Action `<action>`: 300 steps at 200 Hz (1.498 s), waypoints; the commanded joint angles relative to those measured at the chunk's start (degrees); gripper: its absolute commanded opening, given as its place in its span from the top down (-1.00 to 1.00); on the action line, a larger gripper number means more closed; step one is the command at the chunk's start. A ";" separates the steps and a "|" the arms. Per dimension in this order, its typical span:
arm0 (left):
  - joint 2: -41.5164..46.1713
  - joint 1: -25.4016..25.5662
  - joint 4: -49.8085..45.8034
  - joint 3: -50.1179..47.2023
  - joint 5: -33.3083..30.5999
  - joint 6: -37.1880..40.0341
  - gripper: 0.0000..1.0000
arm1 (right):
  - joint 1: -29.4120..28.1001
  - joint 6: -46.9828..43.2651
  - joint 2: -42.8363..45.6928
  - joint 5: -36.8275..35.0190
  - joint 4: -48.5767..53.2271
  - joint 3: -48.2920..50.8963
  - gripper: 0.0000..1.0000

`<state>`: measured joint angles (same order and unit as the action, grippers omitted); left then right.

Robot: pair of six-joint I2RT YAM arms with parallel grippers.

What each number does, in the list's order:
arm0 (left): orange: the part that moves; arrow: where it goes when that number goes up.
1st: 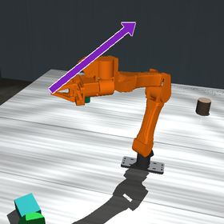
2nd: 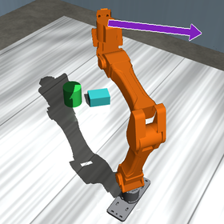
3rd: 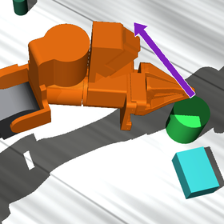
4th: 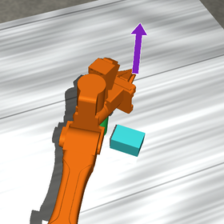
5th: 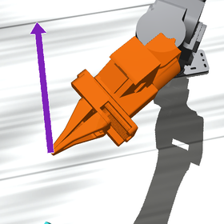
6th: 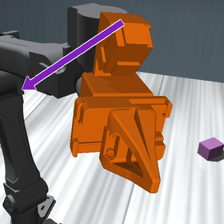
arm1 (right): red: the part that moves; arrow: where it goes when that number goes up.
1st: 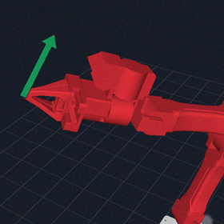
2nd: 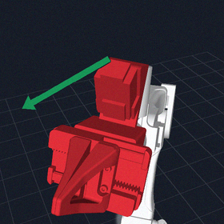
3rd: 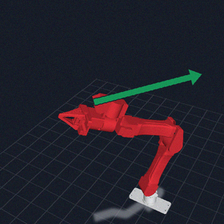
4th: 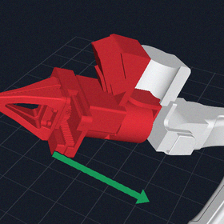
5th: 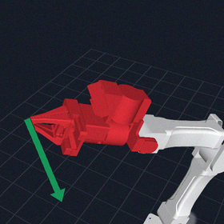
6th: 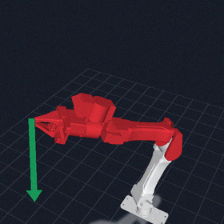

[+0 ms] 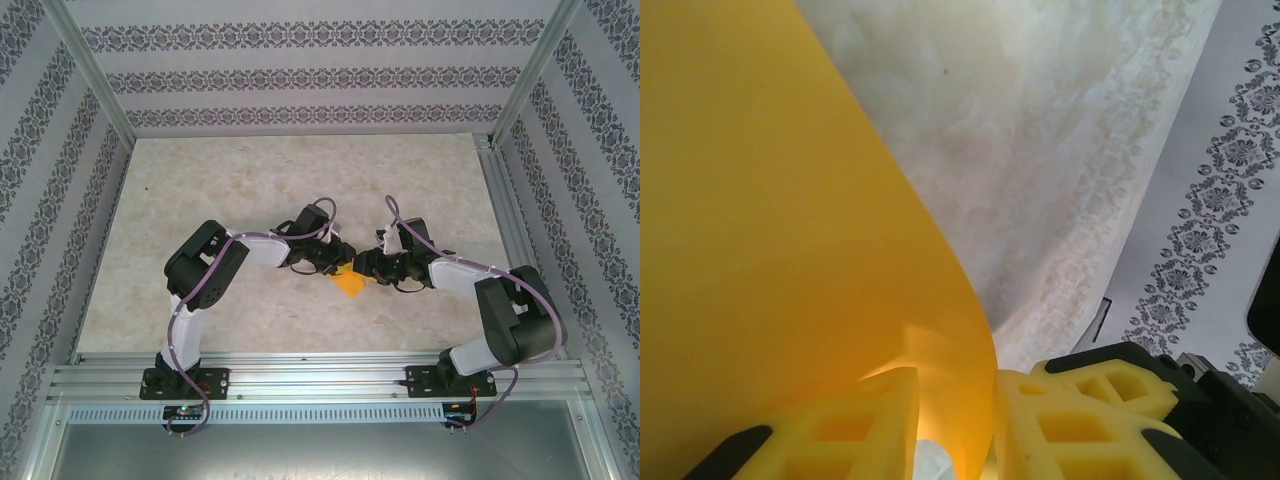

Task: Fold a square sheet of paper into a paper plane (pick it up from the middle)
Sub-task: Third fold the triangle at the center of the table.

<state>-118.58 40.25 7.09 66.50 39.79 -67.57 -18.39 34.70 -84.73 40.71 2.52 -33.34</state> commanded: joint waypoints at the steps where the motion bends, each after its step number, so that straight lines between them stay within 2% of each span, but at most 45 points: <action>1: 0.74 0.80 0.77 -0.32 1.95 1.13 0.42 | -1.02 0.72 -0.86 0.25 -2.88 0.21 0.14; 57: 0.81 0.88 3.07 -1.59 3.75 0.39 0.42 | -1.13 0.64 -0.44 -0.43 -2.52 0.21 0.14; 125: 0.36 1.08 7.90 -1.59 4.43 -1.60 0.22 | -1.04 0.46 -0.25 -0.59 -2.39 0.38 0.14; 180: -0.13 1.28 8.46 -1.33 4.51 -2.08 0.17 | -1.05 0.57 -0.19 -0.36 -2.52 0.29 0.14; 236: -1.03 1.46 7.50 -1.07 4.42 -2.13 0.59 | -0.99 0.59 0.26 -0.54 -2.31 0.38 0.13; 300: -1.21 1.41 6.12 -0.23 4.39 -0.81 0.90 | 0.10 -0.18 3.51 -1.77 0.30 0.82 0.13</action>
<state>-118.63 40.34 12.82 64.77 42.72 -70.06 -18.98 34.89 -83.88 40.40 3.05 -32.77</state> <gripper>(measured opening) 0.078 0.437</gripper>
